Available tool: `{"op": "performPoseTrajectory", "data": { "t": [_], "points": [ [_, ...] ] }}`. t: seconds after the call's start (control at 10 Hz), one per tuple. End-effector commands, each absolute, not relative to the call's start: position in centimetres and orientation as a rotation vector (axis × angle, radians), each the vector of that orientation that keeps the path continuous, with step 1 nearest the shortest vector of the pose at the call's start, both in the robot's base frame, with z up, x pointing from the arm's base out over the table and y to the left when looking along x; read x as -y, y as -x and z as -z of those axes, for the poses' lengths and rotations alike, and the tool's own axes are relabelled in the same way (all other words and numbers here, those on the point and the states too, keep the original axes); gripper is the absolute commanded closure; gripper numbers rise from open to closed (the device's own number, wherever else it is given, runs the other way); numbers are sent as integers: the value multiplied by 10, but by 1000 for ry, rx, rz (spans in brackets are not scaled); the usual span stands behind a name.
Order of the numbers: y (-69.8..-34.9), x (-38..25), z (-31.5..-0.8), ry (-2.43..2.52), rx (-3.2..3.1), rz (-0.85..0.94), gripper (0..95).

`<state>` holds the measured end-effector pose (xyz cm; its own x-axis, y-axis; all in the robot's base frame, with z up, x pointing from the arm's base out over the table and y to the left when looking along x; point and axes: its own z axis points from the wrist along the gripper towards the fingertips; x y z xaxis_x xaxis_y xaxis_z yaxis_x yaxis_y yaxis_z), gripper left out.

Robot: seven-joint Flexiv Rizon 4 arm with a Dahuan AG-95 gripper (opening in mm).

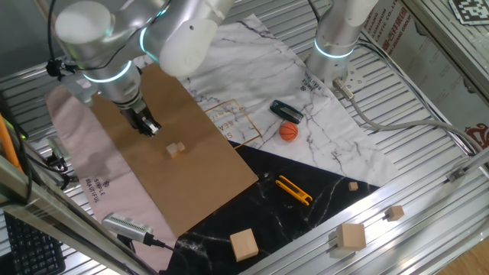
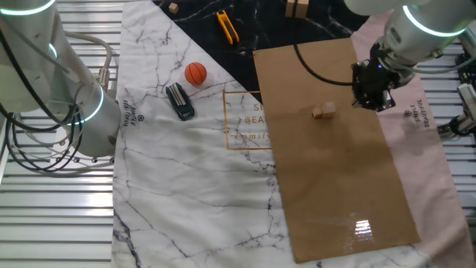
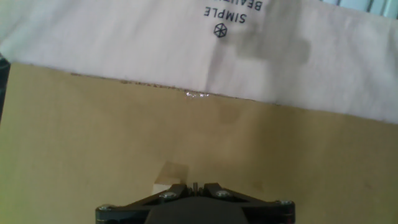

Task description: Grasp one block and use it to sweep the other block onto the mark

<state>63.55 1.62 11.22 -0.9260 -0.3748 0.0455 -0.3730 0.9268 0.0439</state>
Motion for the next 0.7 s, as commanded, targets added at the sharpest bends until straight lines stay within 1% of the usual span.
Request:
{"op": "performPoseTrajectory", "data": {
  "t": [0.1,0.7],
  "points": [
    [-633,-16,-114,-576,3043,45,950],
    [-633,-16,-115,-554,3062,53,950]
  ]
}}
